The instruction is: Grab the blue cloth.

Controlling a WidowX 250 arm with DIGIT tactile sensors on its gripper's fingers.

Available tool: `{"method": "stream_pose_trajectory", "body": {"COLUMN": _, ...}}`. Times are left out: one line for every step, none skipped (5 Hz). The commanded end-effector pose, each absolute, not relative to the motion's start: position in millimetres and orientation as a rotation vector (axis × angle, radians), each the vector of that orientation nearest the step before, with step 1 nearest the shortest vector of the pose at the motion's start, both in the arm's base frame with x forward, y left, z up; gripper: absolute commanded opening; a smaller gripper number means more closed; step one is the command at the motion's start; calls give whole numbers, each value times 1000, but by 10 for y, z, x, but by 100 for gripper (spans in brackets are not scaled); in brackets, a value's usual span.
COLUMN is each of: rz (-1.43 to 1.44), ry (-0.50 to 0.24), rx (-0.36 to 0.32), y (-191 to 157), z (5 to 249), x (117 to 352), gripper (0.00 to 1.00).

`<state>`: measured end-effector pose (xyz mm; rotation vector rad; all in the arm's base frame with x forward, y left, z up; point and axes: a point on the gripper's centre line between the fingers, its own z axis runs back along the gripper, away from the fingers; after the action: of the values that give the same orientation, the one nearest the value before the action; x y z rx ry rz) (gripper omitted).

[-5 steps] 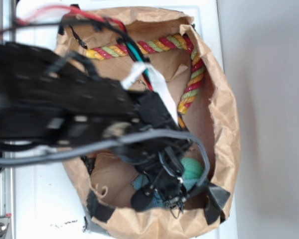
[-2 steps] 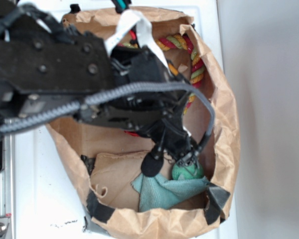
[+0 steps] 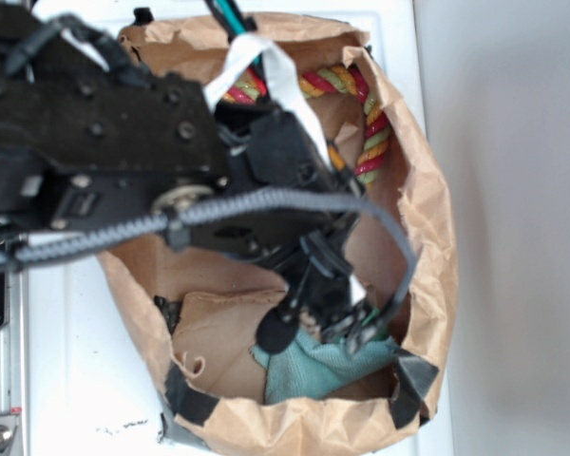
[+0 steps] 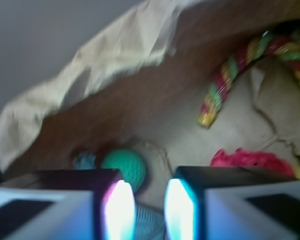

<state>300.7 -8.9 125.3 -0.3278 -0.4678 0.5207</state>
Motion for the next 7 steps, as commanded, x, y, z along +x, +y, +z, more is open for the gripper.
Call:
{"method": "stream_pose_trajectory", "body": {"rz": 407, "ry": -402, "rx": -351, "y": -286, "z": 1066, "x": 2817, "gripper": 100}}
{"method": "stream_pose_trajectory", "body": {"rz": 371, "ry": -384, "rx": -353, "y": -369, "z": 990, "x": 2779, "gripper": 100}}
{"method": "stream_pose_trajectory", "body": {"rz": 362, "ry": -383, "rx": -352, "y": -432, "z": 879, "x": 2815, "gripper": 100}}
{"method": "stream_pose_trajectory", "body": {"rz": 353, "ry": -377, "rx": -395, "y": -567, "z": 811, "x": 2870, "gripper": 100}}
{"method": "stream_pose_trajectory", "body": {"rz": 318, "ry": -353, "rx": -431, "y": -721, "z": 755, "x": 2850, "gripper": 100}}
{"method": "stream_pose_trajectory", "body": {"rz": 274, "ry": -381, "rx": -431, "y": -857, "z": 710, "x": 2804, "gripper": 100}}
{"method": "stream_pose_trajectory", "body": {"rz": 264, "ry": -404, "rx": -414, "y": -929, "z": 638, "x": 2829, "gripper": 100}}
